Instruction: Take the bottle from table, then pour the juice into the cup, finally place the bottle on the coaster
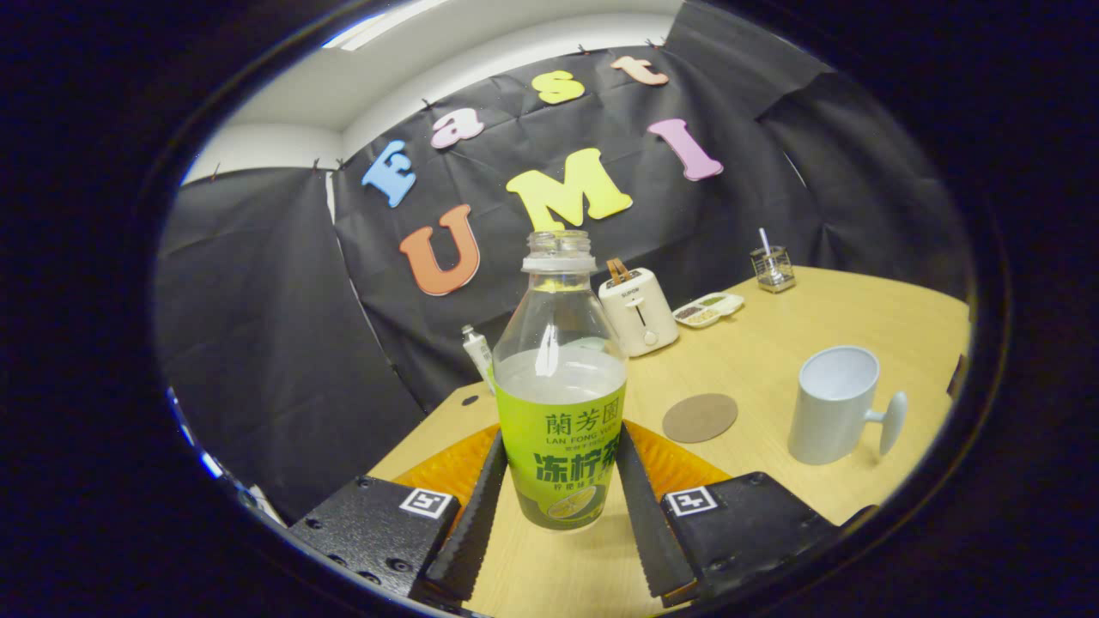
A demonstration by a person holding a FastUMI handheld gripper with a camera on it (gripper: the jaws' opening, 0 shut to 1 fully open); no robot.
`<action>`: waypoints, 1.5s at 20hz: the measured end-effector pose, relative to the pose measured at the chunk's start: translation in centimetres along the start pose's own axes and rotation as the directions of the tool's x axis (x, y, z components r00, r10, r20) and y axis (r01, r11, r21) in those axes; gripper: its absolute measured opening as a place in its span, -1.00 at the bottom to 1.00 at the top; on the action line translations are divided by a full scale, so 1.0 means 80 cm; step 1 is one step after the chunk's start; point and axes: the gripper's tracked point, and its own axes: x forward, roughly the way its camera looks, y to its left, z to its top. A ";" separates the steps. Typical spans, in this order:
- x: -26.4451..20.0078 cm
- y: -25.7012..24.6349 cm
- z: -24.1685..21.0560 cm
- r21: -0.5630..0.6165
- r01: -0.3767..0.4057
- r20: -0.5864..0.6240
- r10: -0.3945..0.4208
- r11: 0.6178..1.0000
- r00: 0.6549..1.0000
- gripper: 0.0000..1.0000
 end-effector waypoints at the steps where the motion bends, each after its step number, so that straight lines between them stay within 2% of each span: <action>1: -0.002 0.003 0.002 0.037 -0.013 0.002 0.013 0.999 1.000 0.51; 5: -0.005 0.019 0.024 0.197 -0.074 0.035 0.069 0.978 0.997 0.51; 9: -0.009 0.021 0.029 0.300 -0.095 0.038 0.088 0.949 0.995 0.51; 14: -0.009 0.028 0.041 0.460 -0.132 0.076 0.109 0.878 0.991 0.50; 19: -0.001 0.018 0.050 0.591 -0.152 0.104 0.112 0.792 0.988 0.50; 30: 0.003 -0.026 0.070 0.807 -0.231 0.228 0.074 0.543 0.971 0.49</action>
